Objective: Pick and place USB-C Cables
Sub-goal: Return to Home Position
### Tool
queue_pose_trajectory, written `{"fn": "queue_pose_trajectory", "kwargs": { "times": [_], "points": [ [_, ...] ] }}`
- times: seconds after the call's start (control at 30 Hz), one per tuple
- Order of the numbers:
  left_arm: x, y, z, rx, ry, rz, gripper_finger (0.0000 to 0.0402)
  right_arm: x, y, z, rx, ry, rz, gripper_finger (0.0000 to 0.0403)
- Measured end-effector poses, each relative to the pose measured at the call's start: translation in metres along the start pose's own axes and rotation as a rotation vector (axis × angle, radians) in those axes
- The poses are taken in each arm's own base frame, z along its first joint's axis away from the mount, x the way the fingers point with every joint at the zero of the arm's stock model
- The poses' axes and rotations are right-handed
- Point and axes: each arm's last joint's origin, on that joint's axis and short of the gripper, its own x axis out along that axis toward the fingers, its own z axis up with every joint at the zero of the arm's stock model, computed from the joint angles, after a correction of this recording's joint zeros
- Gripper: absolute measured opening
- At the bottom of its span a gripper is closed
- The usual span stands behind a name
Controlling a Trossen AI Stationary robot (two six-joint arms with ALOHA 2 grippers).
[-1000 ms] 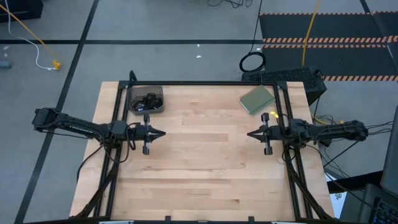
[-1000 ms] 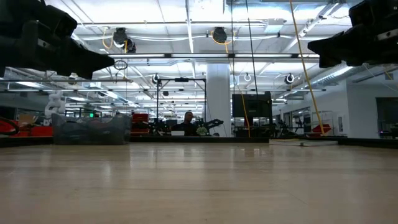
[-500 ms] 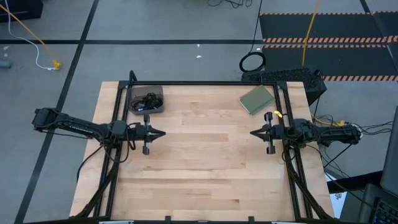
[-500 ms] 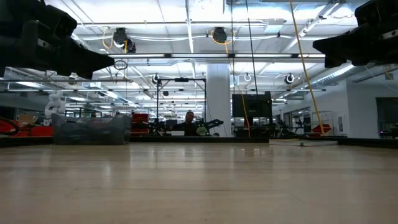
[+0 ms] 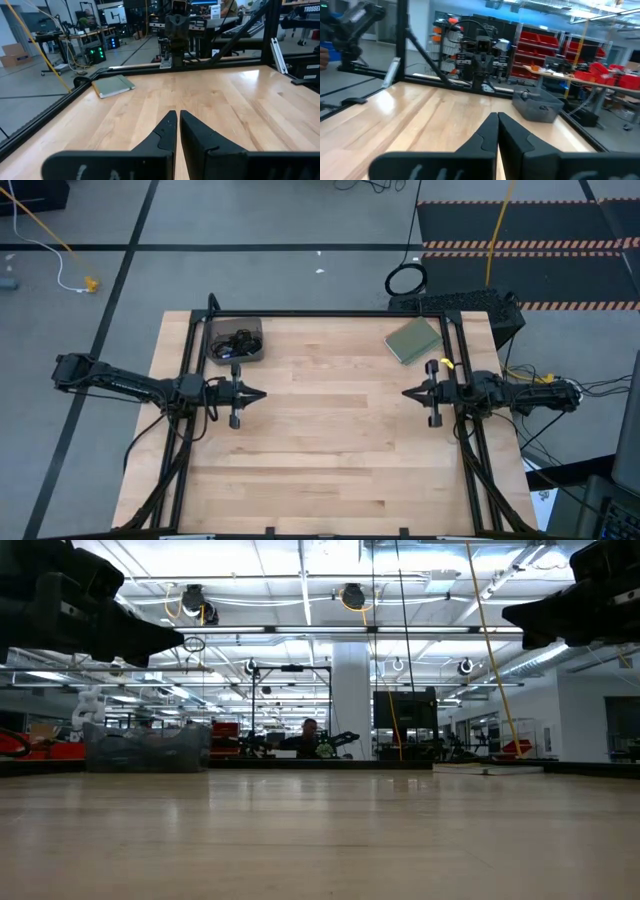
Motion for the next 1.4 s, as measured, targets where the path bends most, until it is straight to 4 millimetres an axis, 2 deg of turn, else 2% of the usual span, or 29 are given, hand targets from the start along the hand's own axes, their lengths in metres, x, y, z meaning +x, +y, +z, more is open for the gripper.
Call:
{"fn": "queue_pose_trajectory", "kwargs": {
  "times": [0.2,0.9,1.4],
  "points": [
    [0.000,0.000,0.000,0.001,-0.001,0.000,0.0026,0.000,-0.001,0.002,0.008,-0.024,-0.022,0.0000],
    [0.000,-0.001,-0.001,0.025,0.017,-0.029,0.0026,0.000,-0.001,-0.005,0.049,0.050,-0.046,0.0000],
    [-0.015,0.001,0.008,0.017,-0.055,-0.068,0.0026,0.000,-0.001,-0.004,0.050,0.039,-0.042,0.0000]
  ]
}}
